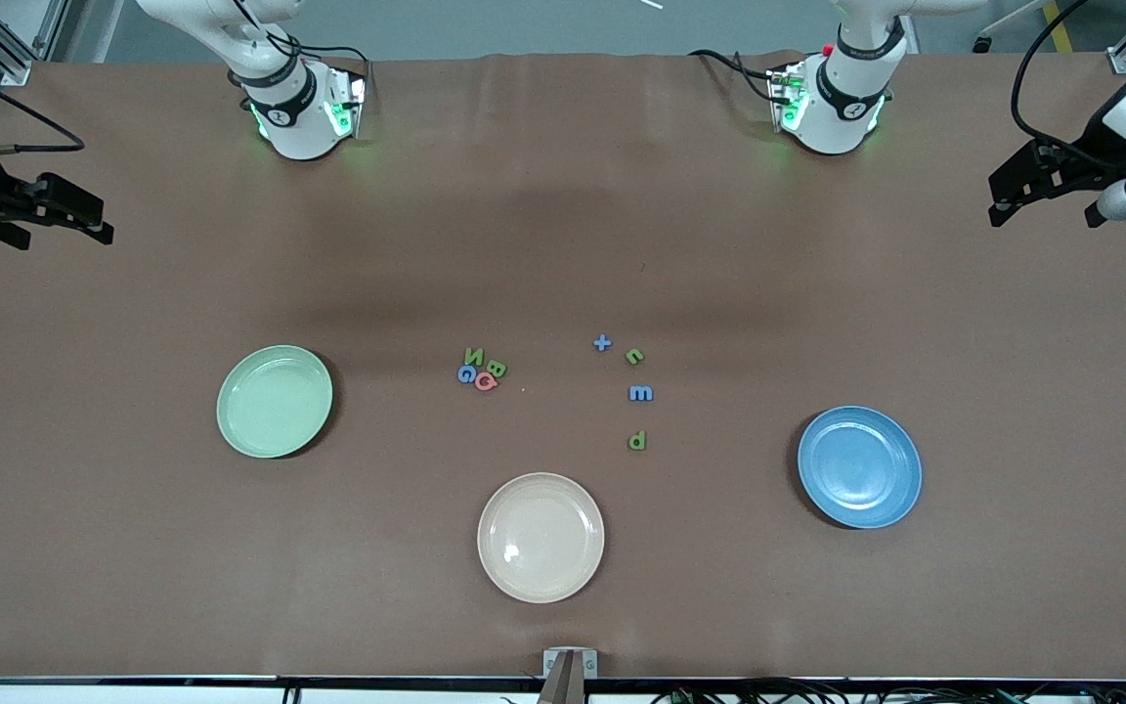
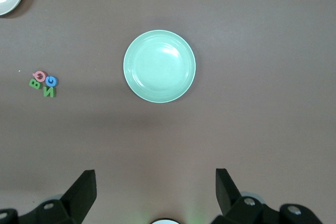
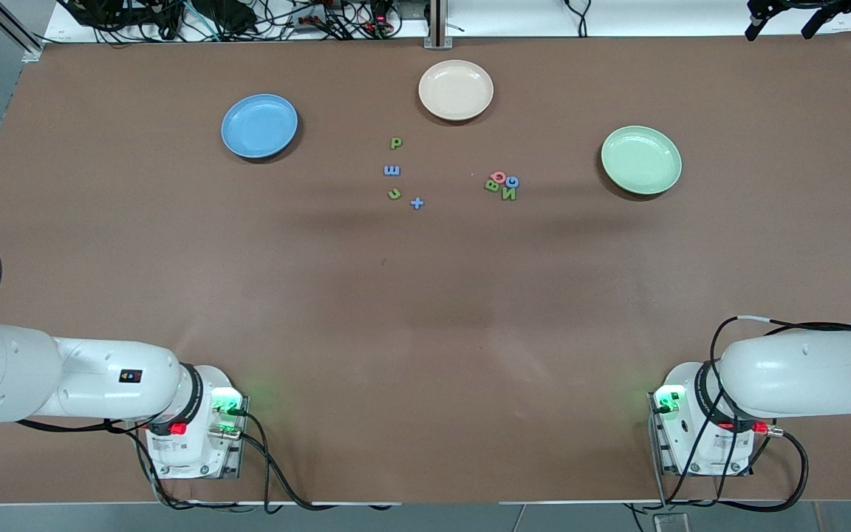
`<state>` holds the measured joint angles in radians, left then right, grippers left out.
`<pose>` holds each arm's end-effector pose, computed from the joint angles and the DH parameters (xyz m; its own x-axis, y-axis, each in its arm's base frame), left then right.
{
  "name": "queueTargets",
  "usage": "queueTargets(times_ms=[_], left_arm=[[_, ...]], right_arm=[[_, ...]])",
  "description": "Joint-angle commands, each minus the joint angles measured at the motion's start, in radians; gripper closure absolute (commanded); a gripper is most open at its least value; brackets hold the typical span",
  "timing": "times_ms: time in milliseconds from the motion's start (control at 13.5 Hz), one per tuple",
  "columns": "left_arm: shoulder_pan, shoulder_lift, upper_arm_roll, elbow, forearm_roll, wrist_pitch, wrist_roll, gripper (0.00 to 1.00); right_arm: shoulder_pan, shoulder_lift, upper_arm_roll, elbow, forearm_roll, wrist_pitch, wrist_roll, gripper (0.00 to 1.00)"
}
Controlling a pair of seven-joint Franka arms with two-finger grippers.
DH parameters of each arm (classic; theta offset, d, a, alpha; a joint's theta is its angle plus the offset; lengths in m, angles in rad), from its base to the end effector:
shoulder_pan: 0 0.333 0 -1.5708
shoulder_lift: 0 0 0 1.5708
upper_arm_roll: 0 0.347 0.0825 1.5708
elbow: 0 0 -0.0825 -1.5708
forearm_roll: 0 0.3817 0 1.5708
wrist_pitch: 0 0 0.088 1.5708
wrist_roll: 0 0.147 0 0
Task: Sort upper and lower case letters into plates
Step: 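Reach the left gripper toward the blue letter m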
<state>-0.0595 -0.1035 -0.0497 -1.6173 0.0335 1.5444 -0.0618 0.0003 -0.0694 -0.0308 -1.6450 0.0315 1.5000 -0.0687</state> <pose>0.5124 -0.0526 0.6466 0.9984 -0.0464 0.0328 -0.0452 -0.9983 -0.0366 0.5169 -0.0115 0.6124 0.9965 0.0407 -0.0730 0.0379 -0.9985 -0.0387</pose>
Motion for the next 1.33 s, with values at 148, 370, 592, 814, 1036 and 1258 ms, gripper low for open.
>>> queueTargets(times_ms=[148,370,592,814,1036,1258], left_arm=[[0.001,0.027,0.001,0.048,0.02,-0.026,0.0,0.0],[0.001,0.065,-0.001,0.073,0.02,-0.026,-0.007,0.0],[-0.014,0.126,-0.022,0.053,0.019,0.037,-0.013,0.0],[-0.013,0.145,-0.091,-0.076,0.019,0.201,-0.1,0.0],[-0.025,0.22,-0.162,-0.147,0.02,0.333,-0.251,0.0],[-0.116,0.384,-0.19,-0.135,0.028,0.457,-0.459,0.0]], right_arm=[[0.0,-0.026,-0.003,-0.026,0.007,0.002,0.024,0.0],[0.0,-0.024,-0.003,-0.027,0.01,0.011,0.044,0.0],[0.001,-0.024,-0.003,-0.026,0.024,0.017,0.041,0.0],[0.0,-0.024,-0.003,-0.027,0.024,0.032,0.03,0.0],[0.004,-0.024,-0.003,-0.026,0.019,0.034,0.027,0.0],[0.003,-0.024,-0.003,-0.026,0.004,0.034,0.026,0.0]])
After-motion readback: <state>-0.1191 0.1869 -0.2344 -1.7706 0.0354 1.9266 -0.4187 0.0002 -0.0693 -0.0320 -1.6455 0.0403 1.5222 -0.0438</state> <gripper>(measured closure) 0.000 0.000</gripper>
